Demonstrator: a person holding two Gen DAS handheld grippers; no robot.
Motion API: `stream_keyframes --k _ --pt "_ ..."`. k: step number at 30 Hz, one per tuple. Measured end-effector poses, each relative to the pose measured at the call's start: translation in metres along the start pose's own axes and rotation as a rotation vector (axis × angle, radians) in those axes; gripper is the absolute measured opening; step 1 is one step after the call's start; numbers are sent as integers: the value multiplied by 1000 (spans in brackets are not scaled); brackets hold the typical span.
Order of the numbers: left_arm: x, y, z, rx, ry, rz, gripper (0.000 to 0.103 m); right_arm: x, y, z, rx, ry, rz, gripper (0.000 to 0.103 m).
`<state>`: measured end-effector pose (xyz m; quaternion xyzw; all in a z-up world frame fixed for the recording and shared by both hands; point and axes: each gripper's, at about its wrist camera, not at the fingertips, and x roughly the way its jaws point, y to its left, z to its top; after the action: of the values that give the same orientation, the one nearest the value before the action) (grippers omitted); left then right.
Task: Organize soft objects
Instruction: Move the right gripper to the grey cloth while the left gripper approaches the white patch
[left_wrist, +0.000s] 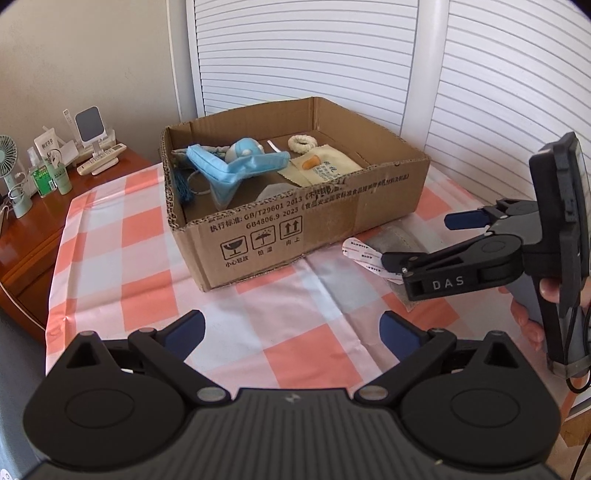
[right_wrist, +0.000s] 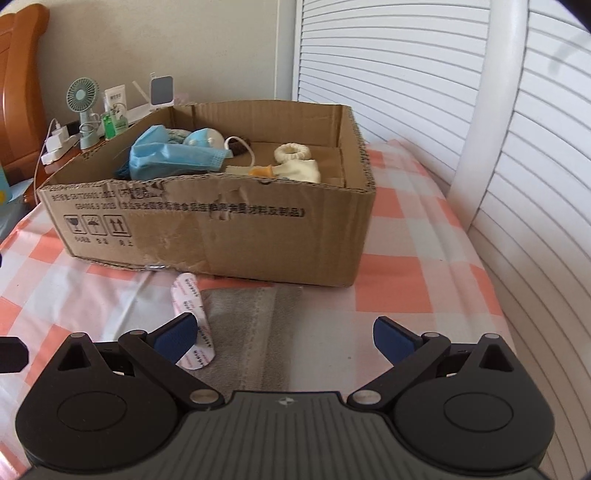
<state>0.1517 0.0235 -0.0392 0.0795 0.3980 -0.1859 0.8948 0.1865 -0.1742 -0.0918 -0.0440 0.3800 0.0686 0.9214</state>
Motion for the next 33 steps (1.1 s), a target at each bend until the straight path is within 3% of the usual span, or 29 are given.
stream_keyframes --k 4,10,23,33 --pt "0 0 -1 -6 5 1 101 -1 8 -1 -15 -5 -4 103" --pt "-1 2 -2 -10 4 2 100 -6 -14 6 71 -36 -27 103" --pt "1 0 -3 -34 16 3 100 6 16 -3 -35 14 11 103" --pt "2 -3 -3 -60 28 21 101 0 -6 -7 16 17 -49 103"
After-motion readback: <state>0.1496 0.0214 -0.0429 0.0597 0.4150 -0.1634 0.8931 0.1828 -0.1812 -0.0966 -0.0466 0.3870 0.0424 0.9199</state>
